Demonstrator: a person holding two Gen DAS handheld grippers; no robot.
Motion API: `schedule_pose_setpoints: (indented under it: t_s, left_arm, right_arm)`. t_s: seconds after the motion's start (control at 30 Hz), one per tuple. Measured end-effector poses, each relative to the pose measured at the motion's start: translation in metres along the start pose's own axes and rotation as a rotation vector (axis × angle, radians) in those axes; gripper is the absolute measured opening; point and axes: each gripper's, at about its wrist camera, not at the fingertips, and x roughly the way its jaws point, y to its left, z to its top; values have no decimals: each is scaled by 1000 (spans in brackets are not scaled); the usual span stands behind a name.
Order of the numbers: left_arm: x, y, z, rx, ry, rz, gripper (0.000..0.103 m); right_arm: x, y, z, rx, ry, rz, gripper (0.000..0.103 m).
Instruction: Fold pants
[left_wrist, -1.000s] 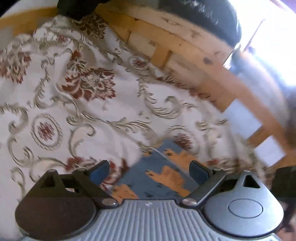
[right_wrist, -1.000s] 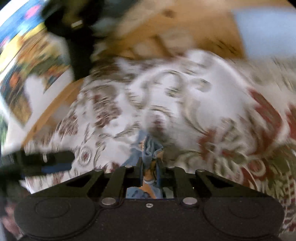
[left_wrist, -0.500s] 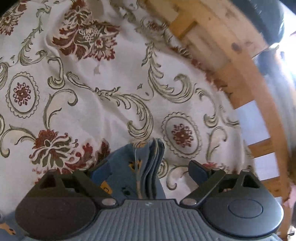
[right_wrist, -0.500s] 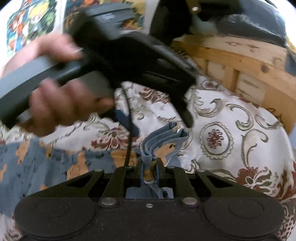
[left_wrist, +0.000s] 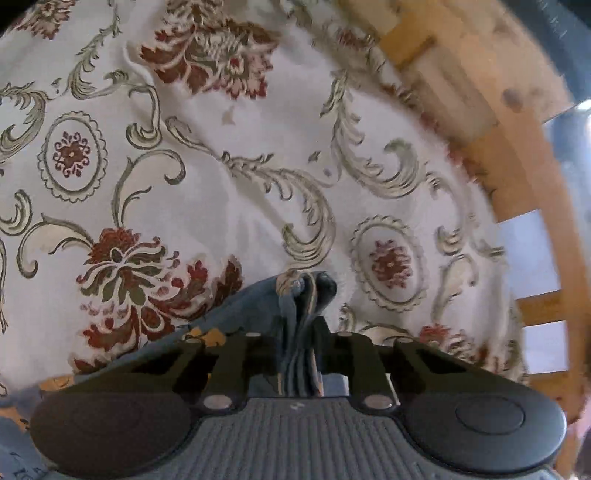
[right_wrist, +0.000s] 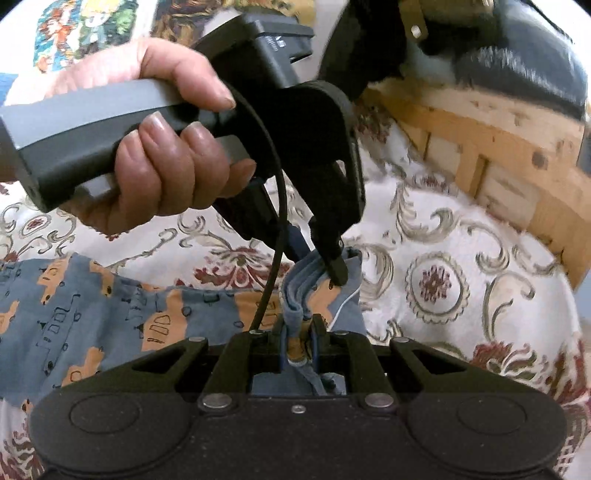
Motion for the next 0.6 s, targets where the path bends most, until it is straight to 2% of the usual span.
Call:
schedule_pose_setpoints:
  t_s: [0.2,0.33,0.43,0.6]
  left_arm:
    - [-46,27,-34,-38,-108,-105,15]
    - [-77,62,-74,-86,-176,-175,15]
    - [-92,93,-103,-124,-221,-176,14]
    - [-96,148,-140,-206,-253,-153,14]
  right_arm:
    - [-32,34,-5,-164,-93,15,13]
    - [-46,69,-15,-284,-113,58,13]
    - [-50,95,-20,-332,-98,113,13]
    - [-46,137,-33,-428,-65,193,13]
